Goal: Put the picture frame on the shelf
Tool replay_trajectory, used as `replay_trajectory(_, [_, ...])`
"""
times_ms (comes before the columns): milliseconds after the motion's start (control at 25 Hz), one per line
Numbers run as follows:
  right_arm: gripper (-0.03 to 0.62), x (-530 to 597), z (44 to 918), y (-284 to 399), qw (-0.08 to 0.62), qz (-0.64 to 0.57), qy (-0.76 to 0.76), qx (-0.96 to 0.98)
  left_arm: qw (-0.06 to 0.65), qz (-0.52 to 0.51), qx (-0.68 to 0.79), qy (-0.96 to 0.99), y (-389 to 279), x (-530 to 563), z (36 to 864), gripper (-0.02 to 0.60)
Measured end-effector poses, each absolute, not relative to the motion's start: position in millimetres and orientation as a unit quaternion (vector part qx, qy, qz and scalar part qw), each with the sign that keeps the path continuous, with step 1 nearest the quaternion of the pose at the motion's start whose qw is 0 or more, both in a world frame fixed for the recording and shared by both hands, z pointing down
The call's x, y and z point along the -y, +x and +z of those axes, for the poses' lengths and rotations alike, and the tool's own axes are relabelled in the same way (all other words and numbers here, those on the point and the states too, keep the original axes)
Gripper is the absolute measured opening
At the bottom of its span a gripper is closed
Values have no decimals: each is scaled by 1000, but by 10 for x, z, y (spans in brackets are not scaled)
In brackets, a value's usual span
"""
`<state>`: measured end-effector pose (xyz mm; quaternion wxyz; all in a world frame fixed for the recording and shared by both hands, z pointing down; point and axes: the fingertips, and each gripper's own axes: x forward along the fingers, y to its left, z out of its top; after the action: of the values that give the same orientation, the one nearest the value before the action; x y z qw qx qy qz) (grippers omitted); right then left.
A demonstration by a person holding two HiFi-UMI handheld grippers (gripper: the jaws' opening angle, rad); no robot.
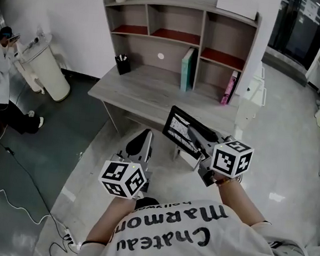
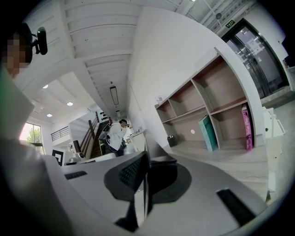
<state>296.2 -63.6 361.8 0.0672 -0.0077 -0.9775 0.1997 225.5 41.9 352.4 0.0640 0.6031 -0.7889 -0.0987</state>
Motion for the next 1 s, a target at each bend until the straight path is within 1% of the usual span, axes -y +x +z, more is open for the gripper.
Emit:
replay_trajectory(280, [28,888,3657,2341,61,219,35,973,77,-87,768,630,1510,-176,3527,24])
replay_trajectory(640, [28,932,3399,1380,29,230,64,971,62,-78,743,662,487,-70,3225,23])
replay_trajectory(1000, [28,1033,3296,750,-13,243,102,964,49,-66,728,680,-309,-150,3156,24])
